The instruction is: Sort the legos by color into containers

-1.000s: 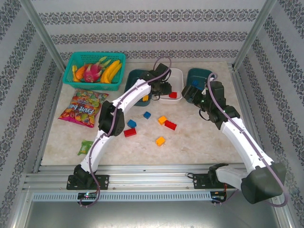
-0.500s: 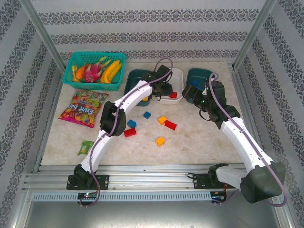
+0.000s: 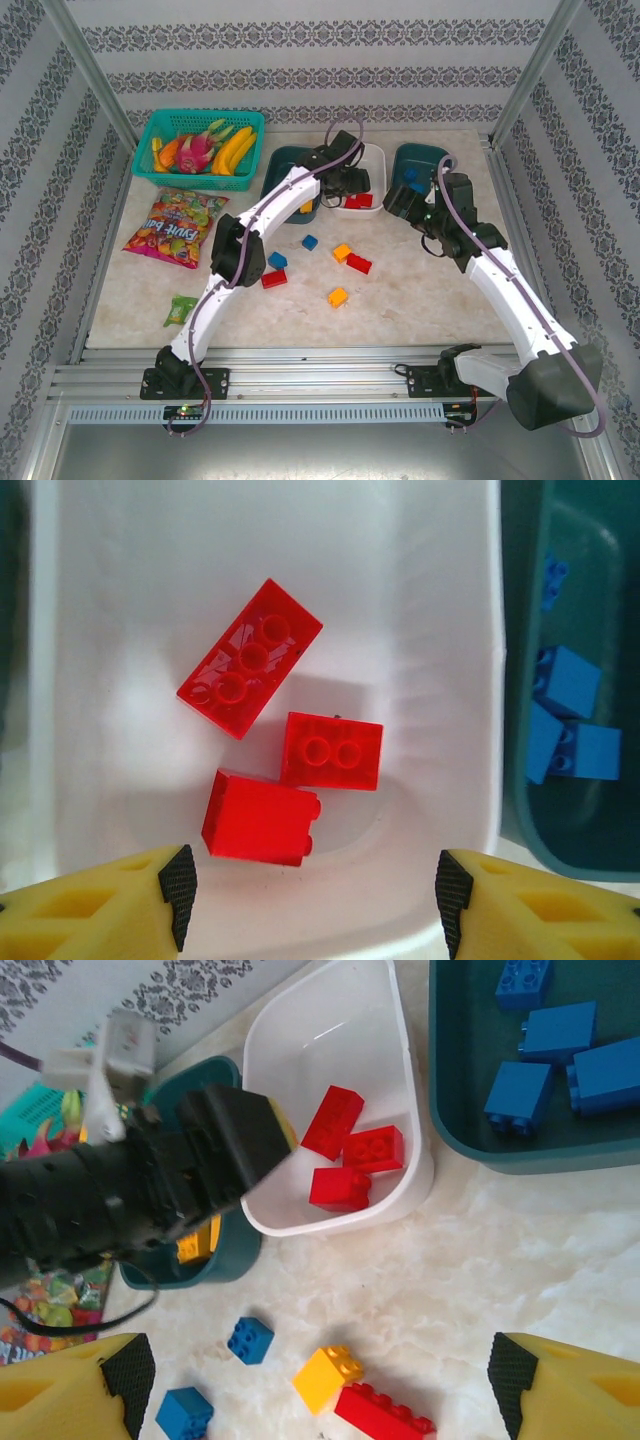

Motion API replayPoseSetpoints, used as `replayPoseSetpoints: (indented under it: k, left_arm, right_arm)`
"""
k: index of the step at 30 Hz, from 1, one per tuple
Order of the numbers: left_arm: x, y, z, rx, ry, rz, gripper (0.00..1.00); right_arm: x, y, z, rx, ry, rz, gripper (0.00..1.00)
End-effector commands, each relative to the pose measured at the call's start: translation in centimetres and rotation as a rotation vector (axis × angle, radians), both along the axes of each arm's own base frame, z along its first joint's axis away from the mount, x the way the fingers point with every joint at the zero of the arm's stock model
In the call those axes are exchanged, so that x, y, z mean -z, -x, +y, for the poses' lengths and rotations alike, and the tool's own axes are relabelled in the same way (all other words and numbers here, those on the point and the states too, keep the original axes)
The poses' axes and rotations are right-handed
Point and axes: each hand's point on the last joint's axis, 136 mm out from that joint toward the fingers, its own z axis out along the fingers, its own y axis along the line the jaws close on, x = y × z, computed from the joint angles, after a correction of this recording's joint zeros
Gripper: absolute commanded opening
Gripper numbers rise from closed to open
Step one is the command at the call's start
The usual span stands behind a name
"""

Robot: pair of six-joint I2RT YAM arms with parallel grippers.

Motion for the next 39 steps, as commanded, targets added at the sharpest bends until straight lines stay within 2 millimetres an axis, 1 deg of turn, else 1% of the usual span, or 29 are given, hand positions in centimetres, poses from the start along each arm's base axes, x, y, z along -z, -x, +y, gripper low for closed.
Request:
replayPoseSetpoints:
  k: [1,3,4,6,8,11,13,14,15,17,18,19,20,21,24,27,29,32,34,39]
  left_arm:
    - [-10.6,1.7,2.2,-0.068,0.057,-0.124,0.67]
    - [-12.7,2.9,3.9,-0.1,0.052,-0.139,0.68]
    - [-13.3,3.5,4.7,-0.111,0.048,-0.142,0.69]
    - [-14.6,5.1,6.5,-0.138,0.056,-0.153,0.69]
    - [-14.9,6.9,8.5,-0.169,0.063,-0.154,0.7]
    - [-14.7,10.7,11.9,-0.211,0.077,-0.153,0.7]
    - [-13.3,13.6,14.1,-0.232,0.069,-0.137,0.7]
    - [-12.5,15.2,15.3,-0.244,0.07,-0.129,0.71]
    - [-11.3,16.8,16.3,-0.253,0.068,-0.113,0.74]
    - [-9.4,19.8,18.2,-0.271,0.073,-0.085,0.77]
    - [-8.4,21.2,19.0,-0.269,0.081,-0.074,0.77]
    - [-7.8,22.4,19.6,-0.268,0.093,-0.07,0.77]
    - [-6.7,23.8,20.3,-0.275,0.098,-0.057,0.79]
    - [-6.3,24.9,21.1,-0.284,0.11,-0.058,0.8]
    - [-5.6,27.4,23.0,-0.313,0.141,-0.08,0.84]
    - [-6.0,29.3,24.7,-0.344,0.18,-0.121,0.87]
    - [-6.1,30.2,25.5,-0.357,0.189,-0.129,0.87]
    - [-6.3,31.0,26.1,-0.363,0.192,-0.124,0.87]
    - [-6.3,31.3,26.3,-0.366,0.184,-0.119,0.87]
    - [-7.2,31.2,26.4,-0.363,0.188,-0.138,0.87]
  right_arm:
    - [-1.7,1.1,0.3,-0.058,0.089,-0.044,0.88]
    - [-1.6,1.7,1.3,-0.106,0.152,-0.045,0.88]
    - [-1.4,2.0,1.9,-0.133,0.182,-0.044,0.88]
    - [-0.9,2.6,3.8,-0.21,0.249,-0.038,0.87]
    - [0.1,3.2,6.1,-0.301,0.304,-0.024,0.86]
    - [2.1,3.8,9.8,-0.448,0.37,0.016,0.85]
    - [3.7,4.0,12.1,-0.551,0.419,0.046,0.84]
    - [4.6,4.1,13.3,-0.604,0.446,0.066,0.84]
    - [5.5,4.1,14.6,-0.661,0.463,0.087,0.83]
    - [7.6,4.1,16.5,-0.757,0.514,0.135,0.81]
    - [8.6,3.9,17.3,-0.793,0.539,0.158,0.81]
    - [9.6,3.7,17.8,-0.822,0.558,0.183,0.8]
    - [10.6,3.4,18.4,-0.843,0.579,0.206,0.8]
    - [11.5,2.8,18.6,-0.855,0.601,0.226,0.8]
    - [13.7,1.4,19.3,-0.885,0.655,0.261,0.81]
    - [15.6,-0.1,19.4,-0.894,0.71,0.288,0.81]
    - [16.6,-0.9,19.4,-0.893,0.719,0.299,0.81]
    - [17.6,-2.1,19.6,-0.895,0.706,0.307,0.78]
    - [18.3,-2.5,19.8,-0.911,0.709,0.311,0.76]
    - [20.3,-3.3,19.9,-0.923,0.711,0.347,0.73]
